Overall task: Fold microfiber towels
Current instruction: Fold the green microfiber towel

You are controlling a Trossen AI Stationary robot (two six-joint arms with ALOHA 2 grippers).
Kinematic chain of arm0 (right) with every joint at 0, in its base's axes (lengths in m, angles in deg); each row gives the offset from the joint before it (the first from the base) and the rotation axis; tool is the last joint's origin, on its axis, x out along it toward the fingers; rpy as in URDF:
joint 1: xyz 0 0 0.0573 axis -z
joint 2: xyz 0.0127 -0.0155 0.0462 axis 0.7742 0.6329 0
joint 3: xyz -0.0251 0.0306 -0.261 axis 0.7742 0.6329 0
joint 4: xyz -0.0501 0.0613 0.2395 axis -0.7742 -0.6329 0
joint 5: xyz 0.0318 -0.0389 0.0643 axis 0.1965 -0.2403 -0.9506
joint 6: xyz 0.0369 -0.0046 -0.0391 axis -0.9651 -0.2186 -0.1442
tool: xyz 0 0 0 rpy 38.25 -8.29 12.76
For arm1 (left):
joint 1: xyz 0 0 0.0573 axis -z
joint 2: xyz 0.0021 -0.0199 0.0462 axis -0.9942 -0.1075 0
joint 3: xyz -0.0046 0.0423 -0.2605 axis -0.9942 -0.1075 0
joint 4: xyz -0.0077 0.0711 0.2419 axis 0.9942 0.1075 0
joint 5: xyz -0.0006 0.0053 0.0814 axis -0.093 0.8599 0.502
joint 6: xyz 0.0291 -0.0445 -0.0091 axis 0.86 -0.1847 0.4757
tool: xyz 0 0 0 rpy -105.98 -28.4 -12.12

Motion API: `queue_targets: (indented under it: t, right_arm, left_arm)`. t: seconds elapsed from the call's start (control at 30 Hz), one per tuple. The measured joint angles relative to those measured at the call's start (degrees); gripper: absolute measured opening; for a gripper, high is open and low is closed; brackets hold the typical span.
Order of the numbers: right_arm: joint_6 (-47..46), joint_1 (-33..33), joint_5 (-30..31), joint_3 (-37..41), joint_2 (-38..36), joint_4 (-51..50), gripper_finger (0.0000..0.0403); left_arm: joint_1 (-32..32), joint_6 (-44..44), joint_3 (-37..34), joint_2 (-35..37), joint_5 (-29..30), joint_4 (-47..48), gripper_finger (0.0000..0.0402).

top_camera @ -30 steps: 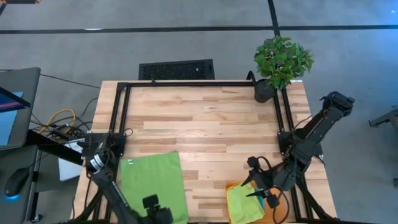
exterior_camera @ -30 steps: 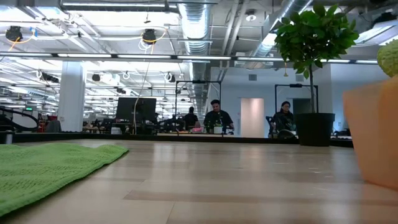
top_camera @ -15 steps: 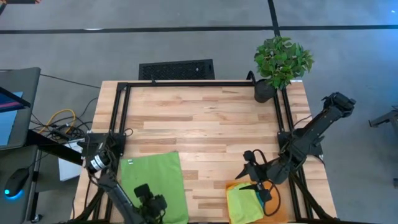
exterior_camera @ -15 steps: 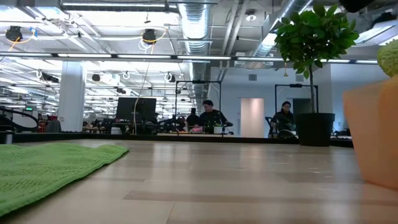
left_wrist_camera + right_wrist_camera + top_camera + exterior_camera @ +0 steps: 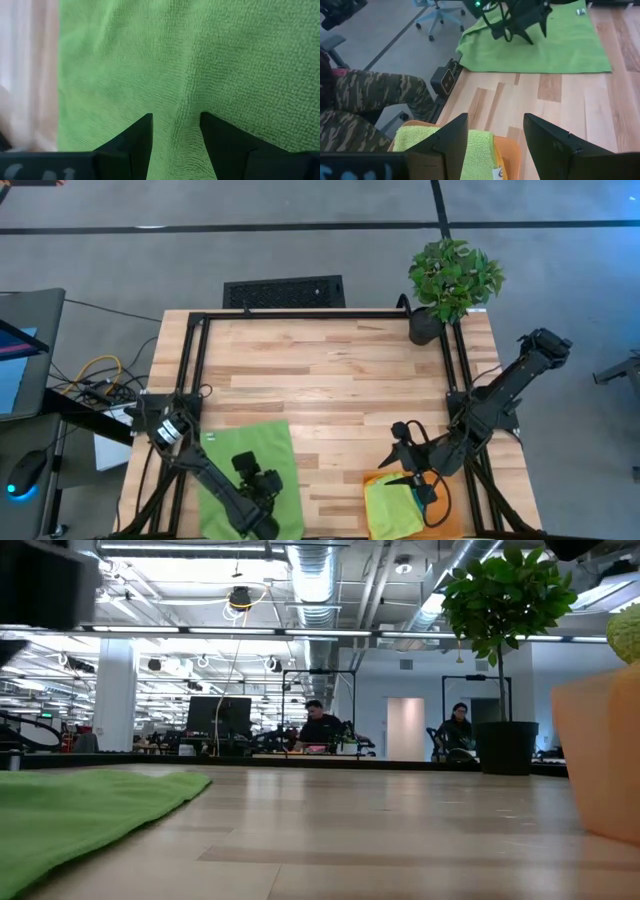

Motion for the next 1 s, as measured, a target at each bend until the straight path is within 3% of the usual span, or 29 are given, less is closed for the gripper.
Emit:
queue_targets:
  t: [0.37, 0.67, 1.0]
  right_arm:
    - [0.02, 0.01, 0.00, 0.00, 0.01, -1.64, 0.0216]
    - [0.04, 0.00, -0.02, 0.00, 0.01, -2.31, 0.0216]
    - [0.03, 0.00, -0.02, 0.00, 0.01, -2.80, 0.0216]
  left_arm:
    - [-10.23, 17.18, -0.18, -0.26, 12.26, 1.36, 0.0162]
    - [-19.92, 28.13, -0.18, -0.27, 17.66, 0.88, 0.0162]
    - [-24.94, 38.16, -2.30, 0.03, 11.10, -6.69, 0.0162]
